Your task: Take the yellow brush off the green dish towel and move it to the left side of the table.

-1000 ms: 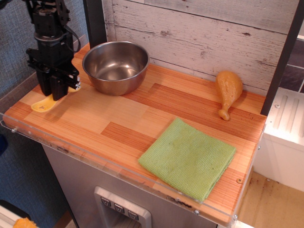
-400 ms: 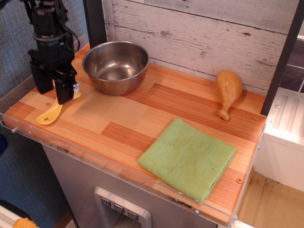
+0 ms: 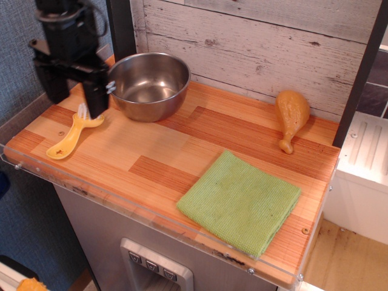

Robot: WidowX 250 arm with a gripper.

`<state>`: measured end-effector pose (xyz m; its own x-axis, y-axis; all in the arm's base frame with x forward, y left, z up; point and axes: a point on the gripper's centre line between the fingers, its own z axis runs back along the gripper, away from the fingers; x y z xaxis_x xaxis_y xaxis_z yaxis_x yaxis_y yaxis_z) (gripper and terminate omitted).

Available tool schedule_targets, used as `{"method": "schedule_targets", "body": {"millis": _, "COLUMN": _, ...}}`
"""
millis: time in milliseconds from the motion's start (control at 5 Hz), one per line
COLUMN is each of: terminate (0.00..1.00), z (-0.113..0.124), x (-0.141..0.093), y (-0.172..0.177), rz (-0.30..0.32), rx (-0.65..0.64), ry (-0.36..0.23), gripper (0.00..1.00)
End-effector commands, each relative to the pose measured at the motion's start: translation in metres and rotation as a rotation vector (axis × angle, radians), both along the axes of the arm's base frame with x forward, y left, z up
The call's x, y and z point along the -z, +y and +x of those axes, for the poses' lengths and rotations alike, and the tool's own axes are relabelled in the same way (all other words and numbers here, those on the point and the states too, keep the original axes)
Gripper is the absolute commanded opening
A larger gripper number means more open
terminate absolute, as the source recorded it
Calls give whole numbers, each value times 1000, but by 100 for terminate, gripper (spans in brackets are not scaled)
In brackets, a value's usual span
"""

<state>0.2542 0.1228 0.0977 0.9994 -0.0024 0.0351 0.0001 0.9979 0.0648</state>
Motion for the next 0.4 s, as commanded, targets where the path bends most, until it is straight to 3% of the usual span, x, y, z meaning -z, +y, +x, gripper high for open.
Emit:
{"method": "schedule_targets", "body": {"millis": 0, "terminate": 0, "z": 1, "x": -15, "y": -11, "rz": -6, "rx": -21, "ry": -50, "gripper": 100}}
{"method": "schedule_targets", "body": {"millis": 200, "terminate": 100, "z": 1, "x": -15, "y": -11, "rz": -6, "rx": -21, "ry": -50, "gripper": 100}}
